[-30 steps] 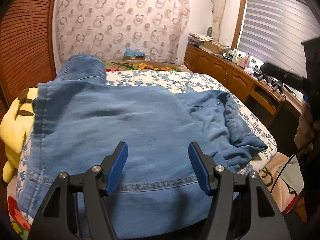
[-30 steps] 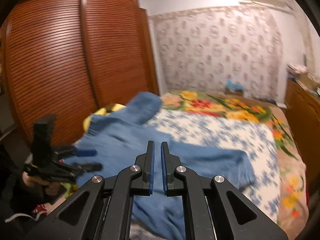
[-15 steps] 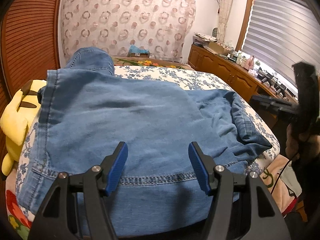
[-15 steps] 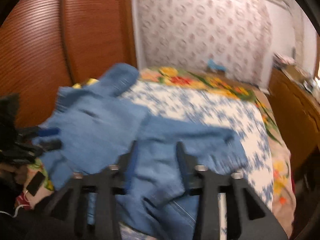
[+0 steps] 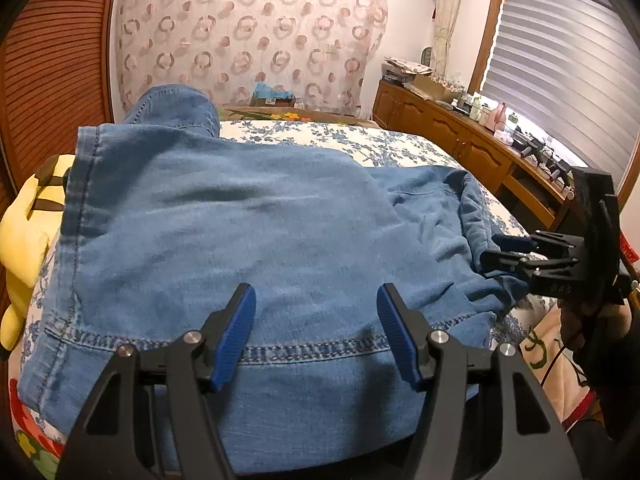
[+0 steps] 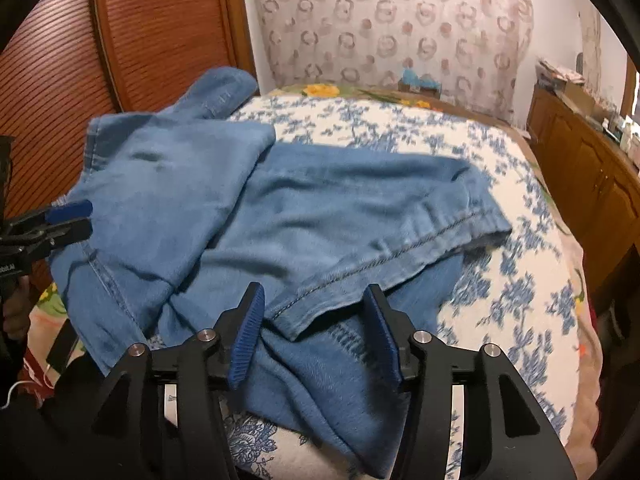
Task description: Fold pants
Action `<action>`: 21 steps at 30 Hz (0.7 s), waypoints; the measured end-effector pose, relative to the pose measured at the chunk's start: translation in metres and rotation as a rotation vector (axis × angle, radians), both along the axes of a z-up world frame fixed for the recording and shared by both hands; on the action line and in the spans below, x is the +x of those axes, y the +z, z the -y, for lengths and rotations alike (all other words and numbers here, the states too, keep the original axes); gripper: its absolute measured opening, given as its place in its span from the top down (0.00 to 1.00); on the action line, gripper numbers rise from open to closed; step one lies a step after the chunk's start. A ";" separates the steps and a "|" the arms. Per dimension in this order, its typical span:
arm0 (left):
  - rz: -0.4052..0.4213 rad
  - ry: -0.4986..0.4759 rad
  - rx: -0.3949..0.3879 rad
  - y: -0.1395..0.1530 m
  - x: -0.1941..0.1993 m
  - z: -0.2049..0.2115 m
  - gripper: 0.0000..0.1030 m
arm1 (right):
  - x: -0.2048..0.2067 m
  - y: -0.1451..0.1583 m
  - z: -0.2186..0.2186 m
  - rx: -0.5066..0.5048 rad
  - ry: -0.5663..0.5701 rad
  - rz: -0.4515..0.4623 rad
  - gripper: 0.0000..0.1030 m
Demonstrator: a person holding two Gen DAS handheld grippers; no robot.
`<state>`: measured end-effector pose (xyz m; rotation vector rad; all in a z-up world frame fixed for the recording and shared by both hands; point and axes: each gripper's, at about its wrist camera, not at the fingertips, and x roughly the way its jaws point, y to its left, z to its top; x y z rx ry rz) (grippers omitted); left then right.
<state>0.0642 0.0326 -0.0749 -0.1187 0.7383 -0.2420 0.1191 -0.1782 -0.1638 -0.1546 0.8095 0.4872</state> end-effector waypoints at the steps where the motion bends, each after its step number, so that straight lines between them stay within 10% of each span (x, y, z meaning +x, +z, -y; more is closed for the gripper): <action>1: -0.001 0.000 -0.003 -0.001 0.000 0.000 0.40 | 0.001 -0.002 -0.001 -0.003 -0.003 -0.009 0.49; 4: -0.004 -0.002 -0.003 -0.002 0.000 0.001 0.40 | 0.002 -0.007 -0.004 -0.008 -0.012 -0.028 0.51; 7: -0.008 -0.001 -0.005 -0.004 -0.001 0.001 0.40 | 0.001 -0.007 -0.004 -0.013 0.004 -0.013 0.87; 21: 0.058 0.038 -0.003 0.019 -0.017 -0.019 0.40 | -0.014 0.152 -0.053 0.203 0.270 0.256 0.92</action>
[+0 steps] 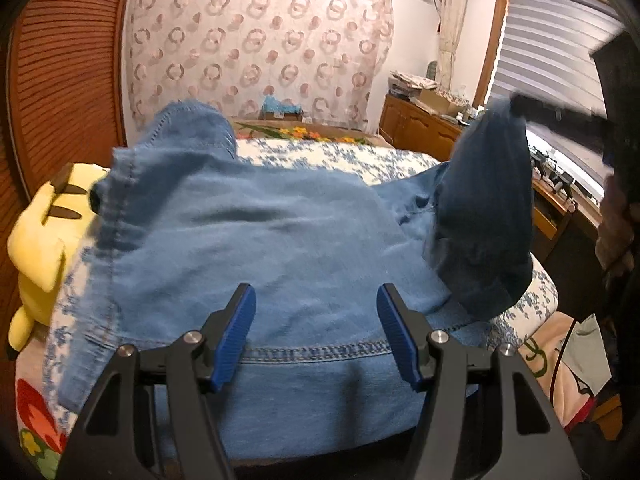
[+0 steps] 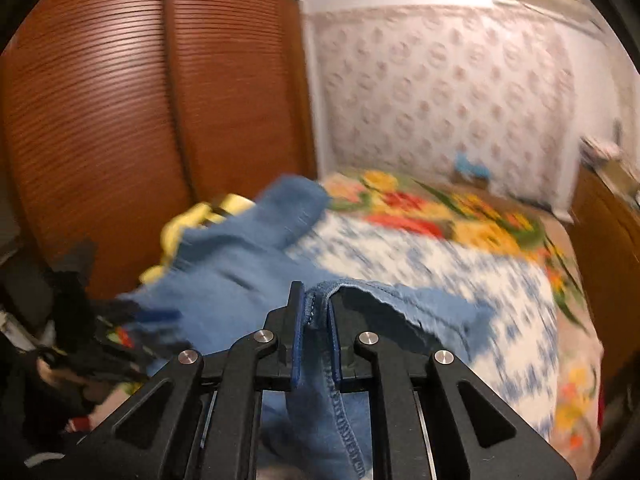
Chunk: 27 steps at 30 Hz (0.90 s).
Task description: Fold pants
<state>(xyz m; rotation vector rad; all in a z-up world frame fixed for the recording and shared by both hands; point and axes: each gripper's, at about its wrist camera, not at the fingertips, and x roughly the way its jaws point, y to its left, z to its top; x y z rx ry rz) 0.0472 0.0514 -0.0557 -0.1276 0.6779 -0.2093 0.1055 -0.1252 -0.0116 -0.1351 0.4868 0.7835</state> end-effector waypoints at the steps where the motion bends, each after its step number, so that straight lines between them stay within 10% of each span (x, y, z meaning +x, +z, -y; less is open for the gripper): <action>1: 0.008 0.006 -0.002 0.004 -0.003 -0.004 0.40 | -0.002 0.006 -0.010 0.005 0.028 0.003 0.92; 8: 0.035 0.039 0.008 0.017 -0.020 -0.027 0.40 | -0.011 0.014 -0.079 -0.039 0.137 0.019 0.89; 12: 0.031 0.062 0.001 0.016 -0.026 -0.041 0.40 | -0.001 -0.002 -0.087 -0.077 0.106 -0.007 0.57; 27: -0.001 0.009 0.057 -0.005 0.011 -0.032 0.45 | 0.054 -0.085 -0.041 -0.166 -0.058 -0.169 0.53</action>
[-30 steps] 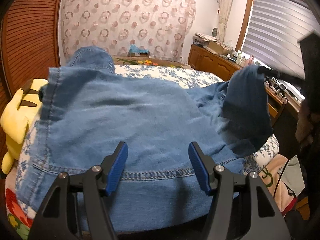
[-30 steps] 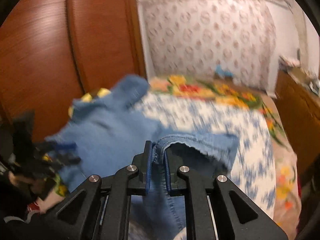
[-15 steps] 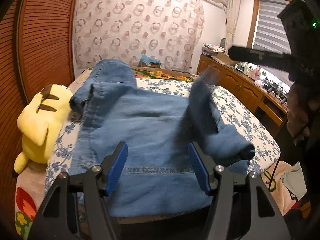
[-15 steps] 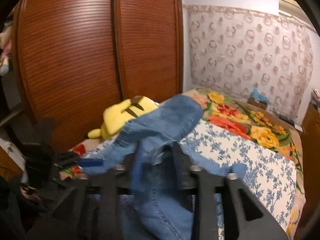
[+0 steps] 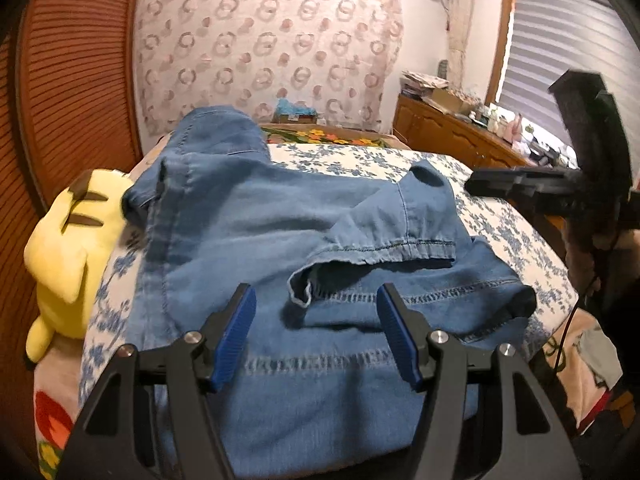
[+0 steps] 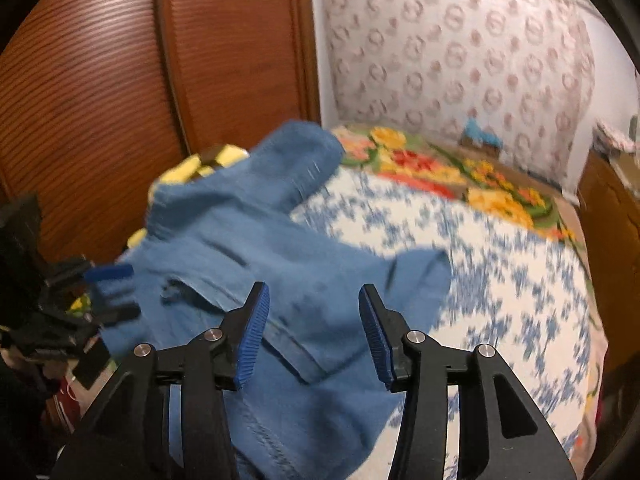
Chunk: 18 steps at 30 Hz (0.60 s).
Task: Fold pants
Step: 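Lay the leg down with the right tool and open it, then grasp the jeans edge with the left tool and lift it while the right tool grasps the waistband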
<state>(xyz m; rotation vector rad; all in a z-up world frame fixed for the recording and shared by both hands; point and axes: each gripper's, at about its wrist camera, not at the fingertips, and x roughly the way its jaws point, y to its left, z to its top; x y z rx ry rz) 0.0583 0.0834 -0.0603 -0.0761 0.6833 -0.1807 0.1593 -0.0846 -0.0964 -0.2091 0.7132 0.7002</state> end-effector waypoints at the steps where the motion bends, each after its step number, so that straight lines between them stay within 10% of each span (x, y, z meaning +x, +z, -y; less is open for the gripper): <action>1: -0.006 -0.015 0.007 -0.001 0.005 0.002 0.53 | 0.002 -0.007 0.002 -0.003 0.000 -0.017 0.52; 14: -0.104 -0.035 0.089 -0.031 0.047 0.013 0.90 | 0.024 -0.065 0.001 -0.015 -0.029 -0.176 0.52; 18: -0.061 -0.030 0.045 -0.022 0.036 0.012 0.96 | 0.021 -0.052 0.000 0.037 0.016 -0.118 0.96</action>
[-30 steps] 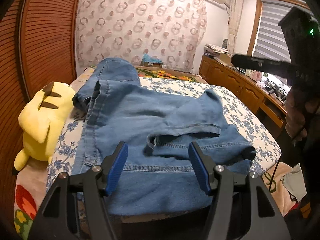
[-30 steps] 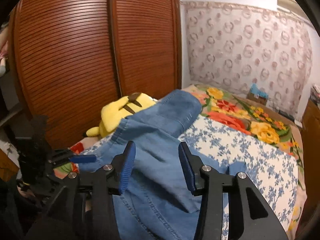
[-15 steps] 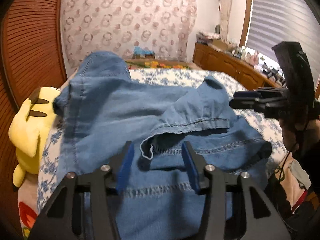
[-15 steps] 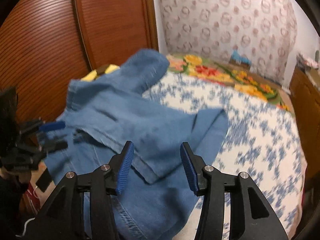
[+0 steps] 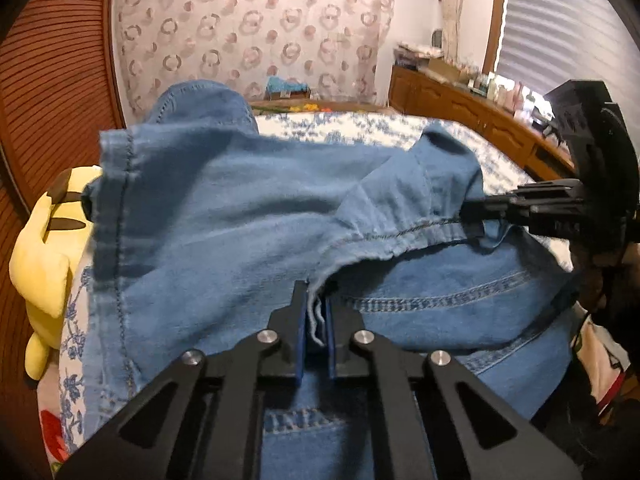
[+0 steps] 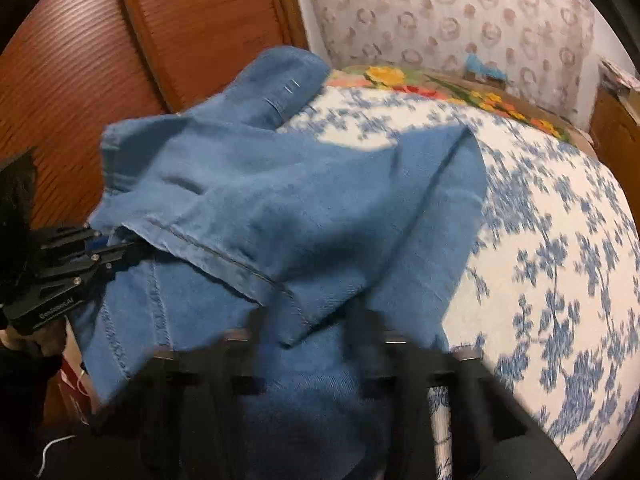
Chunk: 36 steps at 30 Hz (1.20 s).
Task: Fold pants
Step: 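Grasp the jeans edge with the left tool and lift it while the right tool grasps the waistband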
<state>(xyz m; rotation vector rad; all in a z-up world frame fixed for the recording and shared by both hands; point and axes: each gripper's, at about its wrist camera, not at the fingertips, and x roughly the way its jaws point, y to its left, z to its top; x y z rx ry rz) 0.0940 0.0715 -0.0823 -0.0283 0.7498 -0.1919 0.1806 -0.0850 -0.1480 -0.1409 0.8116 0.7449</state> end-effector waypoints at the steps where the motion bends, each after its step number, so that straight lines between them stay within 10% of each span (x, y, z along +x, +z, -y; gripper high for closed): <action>1: 0.010 0.001 -0.006 0.003 -0.004 0.000 0.96 | -0.003 0.008 0.001 0.014 0.003 0.030 0.97; 19: 0.211 -0.025 -0.116 0.103 -0.091 -0.021 0.96 | -0.019 0.163 -0.061 0.123 0.131 0.349 0.99; 36: 0.086 0.060 -0.142 0.047 -0.115 -0.055 0.96 | -0.016 0.134 -0.188 0.078 0.244 0.327 1.00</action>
